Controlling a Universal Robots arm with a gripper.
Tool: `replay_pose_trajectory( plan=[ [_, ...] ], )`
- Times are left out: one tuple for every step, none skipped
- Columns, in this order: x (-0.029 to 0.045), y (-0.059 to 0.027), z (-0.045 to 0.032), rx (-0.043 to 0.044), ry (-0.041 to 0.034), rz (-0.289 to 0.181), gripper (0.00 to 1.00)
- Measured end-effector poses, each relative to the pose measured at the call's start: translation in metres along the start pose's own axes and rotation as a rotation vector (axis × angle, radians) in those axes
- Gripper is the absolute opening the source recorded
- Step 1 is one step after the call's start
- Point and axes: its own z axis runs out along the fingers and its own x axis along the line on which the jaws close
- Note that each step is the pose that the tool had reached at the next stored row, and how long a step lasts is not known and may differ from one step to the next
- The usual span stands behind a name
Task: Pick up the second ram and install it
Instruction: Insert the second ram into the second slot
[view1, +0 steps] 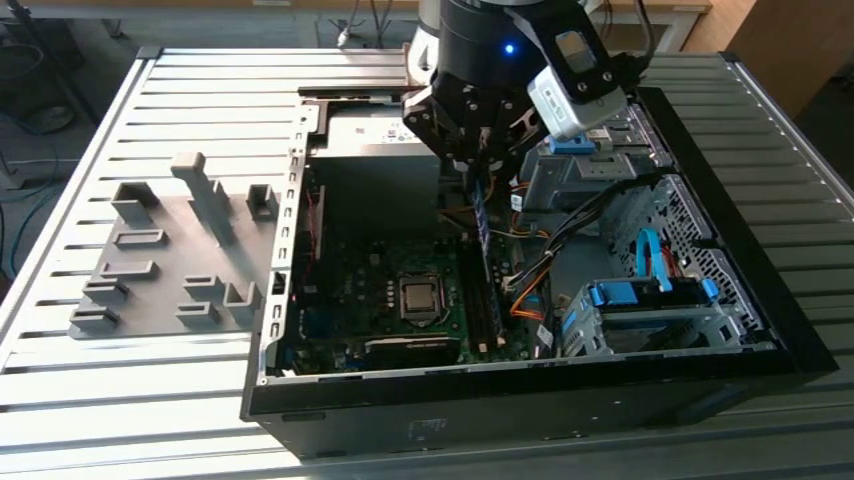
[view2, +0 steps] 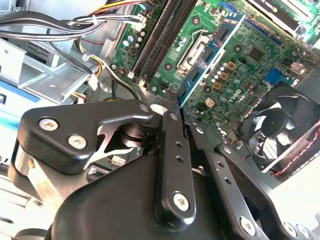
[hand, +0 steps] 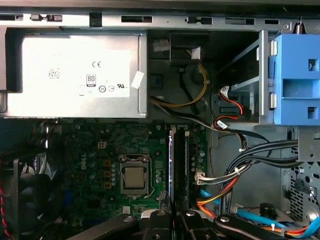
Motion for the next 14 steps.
replay_pose_trajectory(
  plan=[
    [-0.0002,0.0000,0.0004,0.0000,0.0004,-0.002,0.14],
    [-0.0002,0.0000,0.0004,0.0001,0.0004,-0.002,0.14],
    [-0.0002,-0.0001,0.0004,0.0000,0.0005,-0.002,0.14],
    [-0.0002,-0.0001,0.0005,-0.0001,0.0005,-0.002,0.14],
    [-0.0002,-0.0001,0.0005,0.0000,0.0005,-0.002,0.14],
    [-0.0002,-0.0001,0.0008,0.0000,0.0005,-0.002,0.14],
    [-0.0011,-0.0001,0.0018,-0.0003,0.0040,-0.002,0.14],
    [-0.0027,-0.0001,0.0029,0.0000,0.0110,-0.003,0.14],
    [-0.0031,-0.0001,0.0044,0.0002,0.0172,-0.004,0.14],
    [-0.0036,-0.0001,0.0060,0.0001,0.0218,-0.004,0.14],
    [-0.0040,-0.0001,0.0077,0.0003,0.0262,-0.004,0.14],
    [-0.0040,-0.0001,0.0094,0.0004,0.0293,-0.004,0.14],
    [-0.0039,0.0000,0.0114,0.0004,0.0311,-0.004,0.14],
    [-0.0039,0.0000,0.0129,0.0003,0.0312,-0.004,0.14]
  ],
)
